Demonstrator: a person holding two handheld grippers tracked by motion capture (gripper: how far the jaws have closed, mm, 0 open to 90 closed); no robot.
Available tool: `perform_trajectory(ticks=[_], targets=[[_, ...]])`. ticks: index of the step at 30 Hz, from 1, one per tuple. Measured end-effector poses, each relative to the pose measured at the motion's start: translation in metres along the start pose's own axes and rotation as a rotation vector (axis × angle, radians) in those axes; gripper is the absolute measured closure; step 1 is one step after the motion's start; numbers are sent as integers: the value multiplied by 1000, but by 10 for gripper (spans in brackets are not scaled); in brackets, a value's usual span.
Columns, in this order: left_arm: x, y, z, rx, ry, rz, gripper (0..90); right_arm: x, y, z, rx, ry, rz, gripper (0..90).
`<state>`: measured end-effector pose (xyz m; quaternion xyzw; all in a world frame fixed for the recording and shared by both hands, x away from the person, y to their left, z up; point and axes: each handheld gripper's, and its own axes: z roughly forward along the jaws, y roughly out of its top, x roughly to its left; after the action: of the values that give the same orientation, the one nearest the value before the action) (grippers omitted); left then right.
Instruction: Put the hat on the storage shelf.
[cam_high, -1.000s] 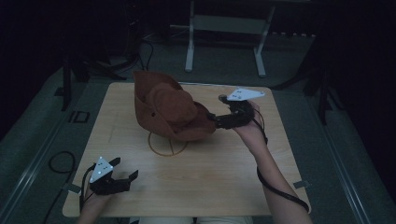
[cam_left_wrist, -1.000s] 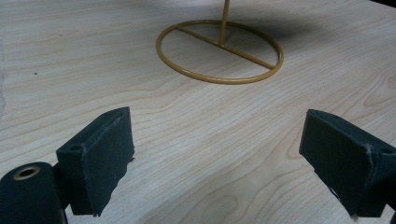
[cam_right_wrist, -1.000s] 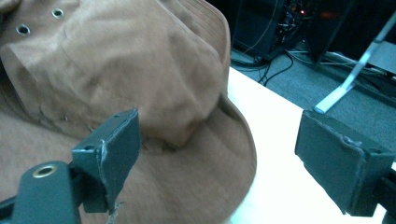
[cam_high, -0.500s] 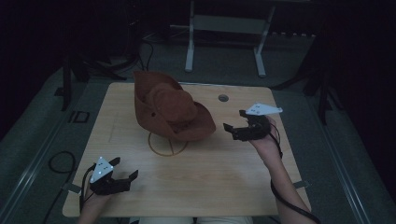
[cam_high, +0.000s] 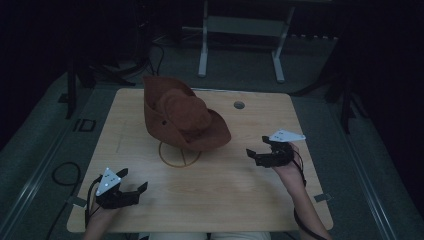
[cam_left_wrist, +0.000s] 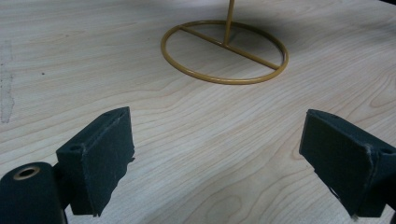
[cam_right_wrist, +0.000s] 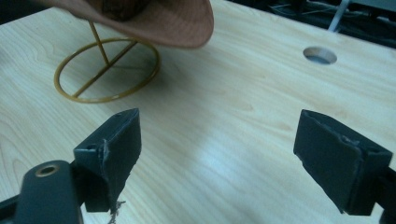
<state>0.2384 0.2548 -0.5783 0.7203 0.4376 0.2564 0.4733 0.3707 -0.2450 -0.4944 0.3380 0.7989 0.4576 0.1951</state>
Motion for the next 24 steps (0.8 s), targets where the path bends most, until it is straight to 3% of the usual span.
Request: perform_trajectory(ticks=[9, 14, 24], targets=[[0, 0, 0, 3, 3, 0, 107, -4, -33, 0, 47, -17, 34, 146], [0, 0, 0, 1, 7, -4, 107, -5, -49, -1, 83, -31, 30, 137], [0, 0, -1, 5, 6, -8, 107, -9, -75, -17, 99, -77, 25, 131]])
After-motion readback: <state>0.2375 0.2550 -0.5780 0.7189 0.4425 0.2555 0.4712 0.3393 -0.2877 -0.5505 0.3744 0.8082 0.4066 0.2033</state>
